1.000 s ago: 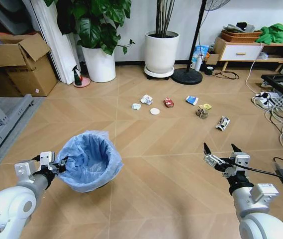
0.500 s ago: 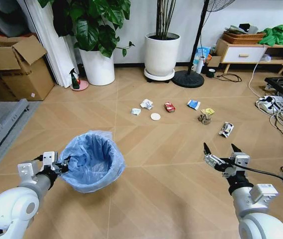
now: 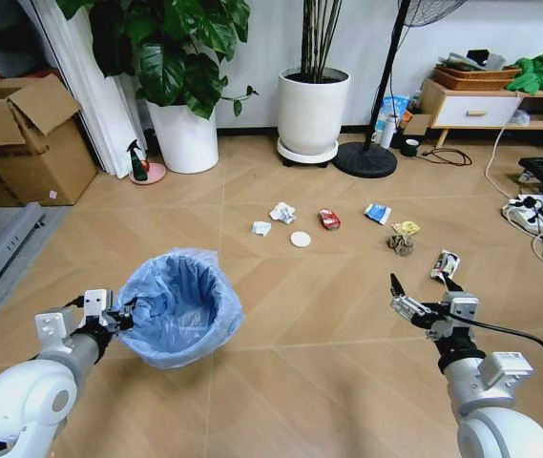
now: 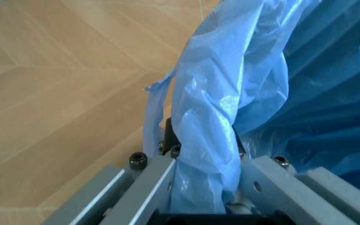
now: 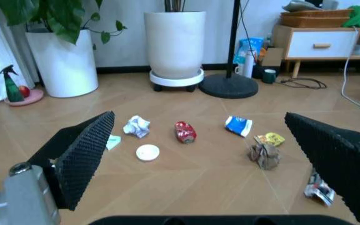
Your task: Pick up the trash bin and place the garbage on the floor into it.
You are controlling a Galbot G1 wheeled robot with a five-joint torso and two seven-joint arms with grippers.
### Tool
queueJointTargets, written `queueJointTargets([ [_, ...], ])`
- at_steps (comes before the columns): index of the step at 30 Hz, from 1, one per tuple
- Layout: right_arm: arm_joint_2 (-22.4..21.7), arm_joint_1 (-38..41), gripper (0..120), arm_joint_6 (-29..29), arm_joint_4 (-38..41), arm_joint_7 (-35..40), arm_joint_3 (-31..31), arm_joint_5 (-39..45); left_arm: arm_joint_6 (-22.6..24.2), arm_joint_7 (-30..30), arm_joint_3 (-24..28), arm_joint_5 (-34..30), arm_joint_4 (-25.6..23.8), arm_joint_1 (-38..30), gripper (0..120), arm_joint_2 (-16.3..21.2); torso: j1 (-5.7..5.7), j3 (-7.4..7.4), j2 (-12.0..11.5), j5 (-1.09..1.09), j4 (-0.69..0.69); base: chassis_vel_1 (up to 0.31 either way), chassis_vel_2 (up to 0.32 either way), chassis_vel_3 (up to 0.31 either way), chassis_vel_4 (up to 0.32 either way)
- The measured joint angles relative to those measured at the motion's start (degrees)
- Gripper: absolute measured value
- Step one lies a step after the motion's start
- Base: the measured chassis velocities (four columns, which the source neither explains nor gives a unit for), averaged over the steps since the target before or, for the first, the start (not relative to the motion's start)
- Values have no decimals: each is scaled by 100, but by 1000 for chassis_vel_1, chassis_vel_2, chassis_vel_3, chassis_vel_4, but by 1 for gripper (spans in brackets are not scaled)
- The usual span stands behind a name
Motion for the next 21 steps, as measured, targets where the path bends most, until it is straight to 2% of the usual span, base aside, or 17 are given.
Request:
queueJointTargets([
  [21,35,4,100,47,-38,-36,-5,-50,-22,1,29,61,-89,1,0,-57,1,1,0,0,-1,-192,190,185,-194],
])
